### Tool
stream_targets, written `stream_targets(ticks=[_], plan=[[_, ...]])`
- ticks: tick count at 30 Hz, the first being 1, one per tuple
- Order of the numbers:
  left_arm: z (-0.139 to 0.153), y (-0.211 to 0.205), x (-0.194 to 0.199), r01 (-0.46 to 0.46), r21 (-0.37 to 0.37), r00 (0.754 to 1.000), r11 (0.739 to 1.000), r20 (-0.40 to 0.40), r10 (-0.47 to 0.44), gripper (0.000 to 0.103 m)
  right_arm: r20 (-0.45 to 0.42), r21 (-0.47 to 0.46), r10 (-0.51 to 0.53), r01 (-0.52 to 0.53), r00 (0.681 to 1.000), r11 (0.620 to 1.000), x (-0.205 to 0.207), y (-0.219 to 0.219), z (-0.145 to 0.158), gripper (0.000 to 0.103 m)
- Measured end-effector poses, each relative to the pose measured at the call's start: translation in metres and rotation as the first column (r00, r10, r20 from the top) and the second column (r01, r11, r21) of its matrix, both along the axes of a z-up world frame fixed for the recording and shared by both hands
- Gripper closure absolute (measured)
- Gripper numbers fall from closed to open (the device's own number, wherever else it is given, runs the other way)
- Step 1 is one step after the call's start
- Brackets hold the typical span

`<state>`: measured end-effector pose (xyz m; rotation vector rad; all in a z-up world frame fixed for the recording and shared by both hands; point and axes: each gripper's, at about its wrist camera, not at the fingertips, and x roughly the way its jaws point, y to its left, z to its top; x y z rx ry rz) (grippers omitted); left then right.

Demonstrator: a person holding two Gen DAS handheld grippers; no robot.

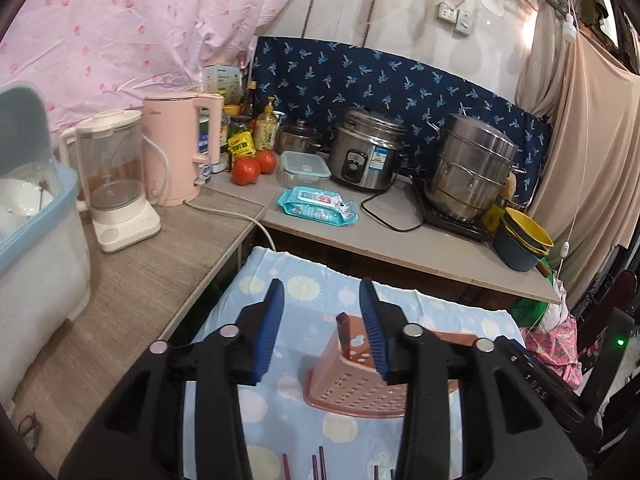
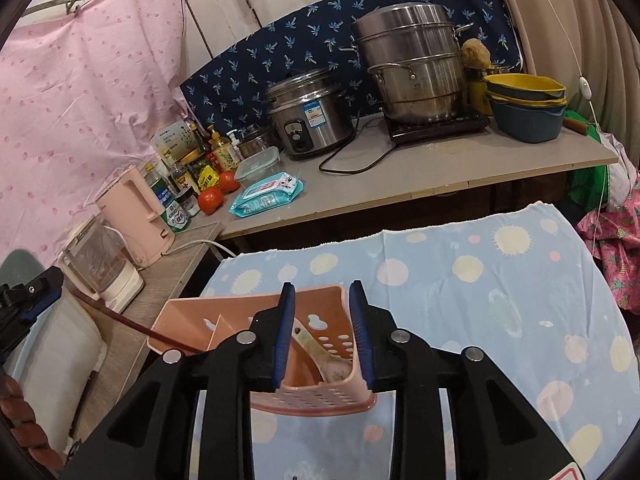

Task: Organize utensils
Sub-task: 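Move both open tools back down to the remaining chopsticks, then grasp a red chopstick with the right tool while the left tool grasps another red chopstick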

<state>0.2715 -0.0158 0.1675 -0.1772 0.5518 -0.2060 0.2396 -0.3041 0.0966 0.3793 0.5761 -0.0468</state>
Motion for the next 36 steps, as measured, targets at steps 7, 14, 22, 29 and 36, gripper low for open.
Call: stream_targets(ticks=[7,14,22,29,36], plan=[[-0.014,0.026,-0.038,-0.043,0.011,0.999,0.999,-0.028,0.044,0.064,-0.009,0.004,0.023,-0.023,1.0,1.0,-0.051,0.009,0.0,0.064],[-0.067,0.044,-0.089,-0.044,0.08,0.989,0.996,-0.137,0.054,0.064,-0.104,-0.033,0.034,-0.037,0.994,0.999,-0.119,0.022,-0.037,0.062],[-0.134,0.041,-0.143,0.022,0.133,0.958,0.991,-0.287,0.017,0.064,-0.231,-0.094,0.034,-0.057,0.972,0.994,-0.184,0.04,-0.086,0.062],[-0.172,0.029,-0.177,0.083,0.141,0.929,0.987,-0.368,-0.026,0.064,-0.32,-0.075,0.065,-0.094,0.945,0.993,-0.221,0.057,-0.124,0.062],[-0.186,0.022,-0.193,0.117,0.117,0.913,0.986,-0.402,-0.061,0.064,-0.354,-0.079,0.086,-0.121,0.931,0.989,-0.234,0.069,-0.142,0.062]])
